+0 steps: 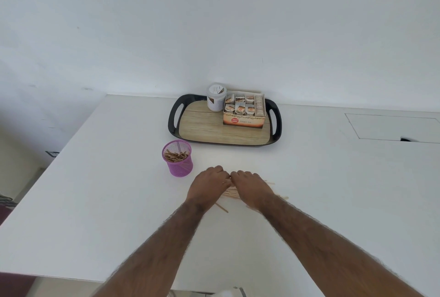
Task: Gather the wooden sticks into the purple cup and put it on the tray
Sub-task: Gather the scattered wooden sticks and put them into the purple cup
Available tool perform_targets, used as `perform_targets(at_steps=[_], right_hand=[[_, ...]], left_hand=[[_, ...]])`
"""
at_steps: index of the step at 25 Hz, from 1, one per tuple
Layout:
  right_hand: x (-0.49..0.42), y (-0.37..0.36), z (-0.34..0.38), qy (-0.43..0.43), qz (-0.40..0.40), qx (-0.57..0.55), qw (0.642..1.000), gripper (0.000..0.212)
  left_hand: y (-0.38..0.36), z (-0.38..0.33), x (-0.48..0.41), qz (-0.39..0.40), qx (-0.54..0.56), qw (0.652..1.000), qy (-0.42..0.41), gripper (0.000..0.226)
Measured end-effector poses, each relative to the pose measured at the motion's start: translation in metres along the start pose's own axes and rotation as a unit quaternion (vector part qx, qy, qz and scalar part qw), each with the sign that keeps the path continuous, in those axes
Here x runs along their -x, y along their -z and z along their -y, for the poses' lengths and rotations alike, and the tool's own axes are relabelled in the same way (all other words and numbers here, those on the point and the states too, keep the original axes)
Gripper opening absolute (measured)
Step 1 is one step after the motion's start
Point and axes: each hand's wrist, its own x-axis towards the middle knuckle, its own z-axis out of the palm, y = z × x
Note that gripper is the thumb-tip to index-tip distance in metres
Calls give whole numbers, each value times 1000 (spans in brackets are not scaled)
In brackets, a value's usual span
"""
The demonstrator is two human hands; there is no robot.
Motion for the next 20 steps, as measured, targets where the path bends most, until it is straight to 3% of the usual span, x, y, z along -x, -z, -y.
perform_targets(at_steps=[2, 4, 5, 7, 8, 9, 17, 20], right_hand=[[0, 4, -6, 3, -9, -13, 1000, 18], [2, 6, -11, 10, -16, -20, 1000, 11], [3, 8, -13, 14, -17, -23, 999, 9], [6, 14, -13, 27, -20, -26, 999, 10], [6, 16, -11, 36, -22, -21, 999, 11], [6, 18, -8, 46, -25, -10, 999, 12], [-5, 33, 14, 4, -64, 36, 997, 26], [-8, 45, 16, -42, -94, 38, 994, 32]], left_hand=[[7, 1, 3, -13, 32, 998, 47, 37], [9, -1, 8, -66, 124, 978, 154, 52], [9, -3, 10, -98, 216, 946, 221, 57], [9, -8, 6, -132, 420, 841, 314, 63], [10, -11, 2, -132, 477, 806, 325, 67], [11, -15, -1, -126, 502, 792, 324, 70], [18, -39, -21, -125, 488, 819, 274, 64], [30, -48, -23, -111, 536, 795, 261, 65]])
